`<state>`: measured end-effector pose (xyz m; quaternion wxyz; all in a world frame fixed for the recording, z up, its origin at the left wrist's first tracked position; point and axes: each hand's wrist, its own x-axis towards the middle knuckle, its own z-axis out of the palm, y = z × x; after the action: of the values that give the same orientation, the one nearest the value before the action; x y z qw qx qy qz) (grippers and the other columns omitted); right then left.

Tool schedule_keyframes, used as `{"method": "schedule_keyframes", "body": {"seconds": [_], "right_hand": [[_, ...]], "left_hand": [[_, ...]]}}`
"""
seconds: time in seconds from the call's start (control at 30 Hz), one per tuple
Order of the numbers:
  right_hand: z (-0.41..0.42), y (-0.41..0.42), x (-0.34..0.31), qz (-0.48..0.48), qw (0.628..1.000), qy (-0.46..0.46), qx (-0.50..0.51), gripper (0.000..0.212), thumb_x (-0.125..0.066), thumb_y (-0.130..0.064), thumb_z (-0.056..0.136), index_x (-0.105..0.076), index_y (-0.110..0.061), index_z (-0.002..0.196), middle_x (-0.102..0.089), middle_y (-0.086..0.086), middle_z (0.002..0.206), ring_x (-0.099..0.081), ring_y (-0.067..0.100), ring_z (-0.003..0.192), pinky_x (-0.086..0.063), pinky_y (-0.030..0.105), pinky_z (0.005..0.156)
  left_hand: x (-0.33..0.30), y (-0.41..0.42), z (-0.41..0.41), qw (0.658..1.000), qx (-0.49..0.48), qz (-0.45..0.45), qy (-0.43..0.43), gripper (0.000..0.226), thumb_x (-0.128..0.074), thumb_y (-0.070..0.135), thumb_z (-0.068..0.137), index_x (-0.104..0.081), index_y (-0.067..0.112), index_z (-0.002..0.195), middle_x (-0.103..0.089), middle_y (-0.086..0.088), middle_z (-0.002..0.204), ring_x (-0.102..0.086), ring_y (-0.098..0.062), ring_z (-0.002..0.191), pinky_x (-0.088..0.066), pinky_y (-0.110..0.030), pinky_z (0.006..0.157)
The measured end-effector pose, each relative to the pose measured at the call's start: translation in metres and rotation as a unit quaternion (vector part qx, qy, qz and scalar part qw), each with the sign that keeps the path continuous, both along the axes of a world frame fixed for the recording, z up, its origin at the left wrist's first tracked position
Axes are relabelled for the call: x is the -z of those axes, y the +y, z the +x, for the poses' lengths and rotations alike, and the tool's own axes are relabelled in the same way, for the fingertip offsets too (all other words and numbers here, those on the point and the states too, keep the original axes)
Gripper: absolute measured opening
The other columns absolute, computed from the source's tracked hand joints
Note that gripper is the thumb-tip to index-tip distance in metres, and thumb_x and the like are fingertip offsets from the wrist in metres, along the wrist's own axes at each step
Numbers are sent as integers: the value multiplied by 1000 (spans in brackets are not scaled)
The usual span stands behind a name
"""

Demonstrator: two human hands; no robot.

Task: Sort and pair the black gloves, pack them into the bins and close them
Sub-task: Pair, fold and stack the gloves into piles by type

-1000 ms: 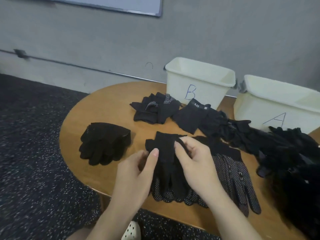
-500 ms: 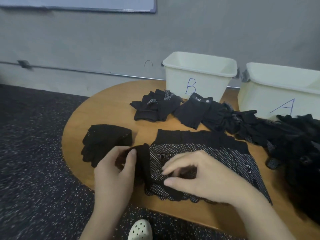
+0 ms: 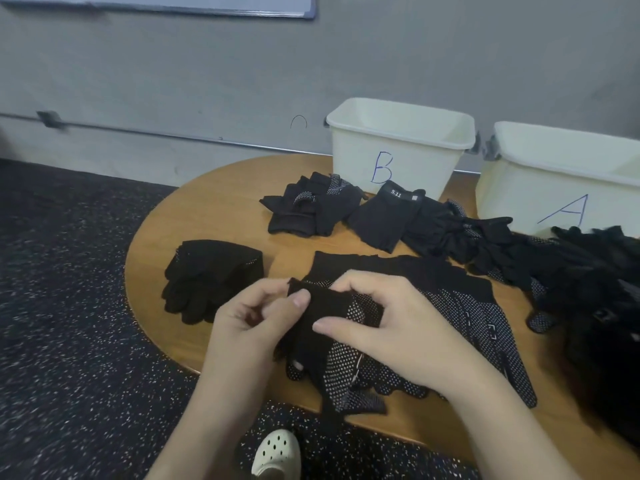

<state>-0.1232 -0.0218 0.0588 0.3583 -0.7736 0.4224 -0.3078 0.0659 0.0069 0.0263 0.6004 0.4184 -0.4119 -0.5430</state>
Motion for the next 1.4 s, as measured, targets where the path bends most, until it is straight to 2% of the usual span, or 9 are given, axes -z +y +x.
{"method": "schedule_keyframes", "body": {"seconds": [0.1,0.27,0.4,0.5,0.6,0.73,1.03,1.27,1.4], "right_hand": [[5,-1,-5,-68,995,-39,62,22,-77,-42,87,-67,-24,80,-68,-5,86,-64,12,90,-48,34,85],[13,-6,-21,-120,973,-138,139,42,-78,-32,90,-51,-6,70,-46,9,65,-44,21,64,-43,32,65],[14,3,-25,-74,977,-154,127,49,-75,-39,92,-58,5,81,-58,31,80,-55,40,73,-54,47,73],[8,13,-26,-23,984,-152,89,41,-73,-50,87,-59,-16,69,-49,18,65,-49,21,63,-48,33,68],[4,23,-21,70,985,-159,20,29,-71,-51,89,-79,-27,103,-78,13,98,-75,30,98,-57,56,95],[3,20,-6,93,980,-162,74,57,-72,-59,84,-73,-7,108,-66,33,114,-65,48,111,-50,69,93],[3,-28,17,19,984,-117,131,11,-70,-26,99,-80,-25,99,-80,-9,96,-76,12,95,-59,48,91],[7,-61,21,26,990,-48,134,39,-68,-36,98,-70,3,97,-74,21,96,-69,41,92,-57,55,86],[6,-71,26,16,990,-11,137,52,-68,-37,98,-41,-23,55,-32,-13,49,-31,5,46,-29,16,48]], "left_hand": [[-2,-3,6,994,28,-18,104,39,-89,35,73,-77,13,104,-71,-6,87,-63,-14,67,-51,-26,51],[-1,-3,5,985,161,-53,20,63,-71,43,90,-62,0,135,-65,-24,134,-60,-42,128,-48,-56,110],[1,7,2,989,137,-50,3,36,-68,32,95,-72,10,123,-72,-18,124,-69,-34,115,-57,-43,94],[-1,11,5,991,126,-51,12,31,-69,29,96,-73,11,122,-73,-18,122,-71,-32,113,-58,-35,88],[-1,17,12,990,135,-33,-3,29,-69,27,97,-73,12,121,-73,-19,120,-71,-36,111,-60,-40,86],[-1,22,15,987,164,0,-8,23,-69,21,96,-76,10,115,-75,-20,117,-73,-36,106,-61,-38,86],[11,5,17,976,62,68,-200,17,-71,32,96,-77,16,98,-81,1,95,-78,-19,90,-63,-44,78],[25,0,36,963,-3,85,-255,13,-72,27,96,-78,29,85,-80,4,86,-77,-14,79,-61,-32,63],[25,-3,44,955,-46,90,-279,15,-72,26,96,-78,22,84,-79,4,82,-76,-11,74,-56,-21,56]]}}
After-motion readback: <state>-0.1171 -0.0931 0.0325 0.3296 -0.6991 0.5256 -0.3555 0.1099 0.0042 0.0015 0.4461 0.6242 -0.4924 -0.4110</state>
